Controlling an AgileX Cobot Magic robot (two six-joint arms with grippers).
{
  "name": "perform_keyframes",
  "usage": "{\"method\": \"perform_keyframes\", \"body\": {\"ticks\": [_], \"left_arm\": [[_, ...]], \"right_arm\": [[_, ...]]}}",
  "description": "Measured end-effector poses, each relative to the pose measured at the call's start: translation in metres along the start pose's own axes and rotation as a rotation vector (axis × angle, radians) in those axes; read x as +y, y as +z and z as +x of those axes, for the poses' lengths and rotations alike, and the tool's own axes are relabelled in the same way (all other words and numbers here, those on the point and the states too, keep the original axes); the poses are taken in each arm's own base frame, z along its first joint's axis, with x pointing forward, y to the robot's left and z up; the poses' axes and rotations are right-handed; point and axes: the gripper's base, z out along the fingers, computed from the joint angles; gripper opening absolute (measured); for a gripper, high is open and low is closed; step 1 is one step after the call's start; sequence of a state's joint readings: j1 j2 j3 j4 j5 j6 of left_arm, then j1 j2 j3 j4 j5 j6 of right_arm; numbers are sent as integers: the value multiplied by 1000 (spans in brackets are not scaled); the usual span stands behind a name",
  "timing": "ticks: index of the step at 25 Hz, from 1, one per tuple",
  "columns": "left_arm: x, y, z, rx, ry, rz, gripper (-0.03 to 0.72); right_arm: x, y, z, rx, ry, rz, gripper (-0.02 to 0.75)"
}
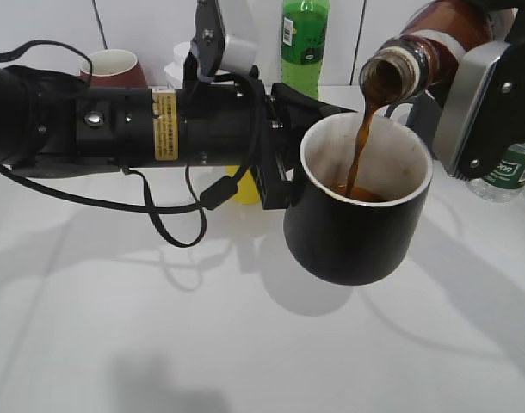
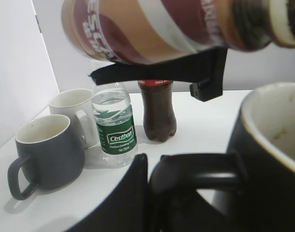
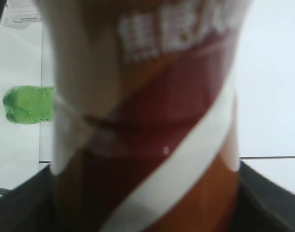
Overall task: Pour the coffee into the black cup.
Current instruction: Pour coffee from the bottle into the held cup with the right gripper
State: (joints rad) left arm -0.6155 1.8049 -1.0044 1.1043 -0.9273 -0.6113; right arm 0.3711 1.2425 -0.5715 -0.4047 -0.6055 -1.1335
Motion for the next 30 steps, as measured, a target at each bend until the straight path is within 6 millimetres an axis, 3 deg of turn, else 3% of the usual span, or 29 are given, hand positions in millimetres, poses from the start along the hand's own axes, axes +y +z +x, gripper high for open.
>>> {"method": "perform_keyframes", "body": {"ticks": [30], "left_arm": [[4,0,5,55,-6,-41,35]], "right_arm": [[0,0,0,0,-4,1,528]]}}
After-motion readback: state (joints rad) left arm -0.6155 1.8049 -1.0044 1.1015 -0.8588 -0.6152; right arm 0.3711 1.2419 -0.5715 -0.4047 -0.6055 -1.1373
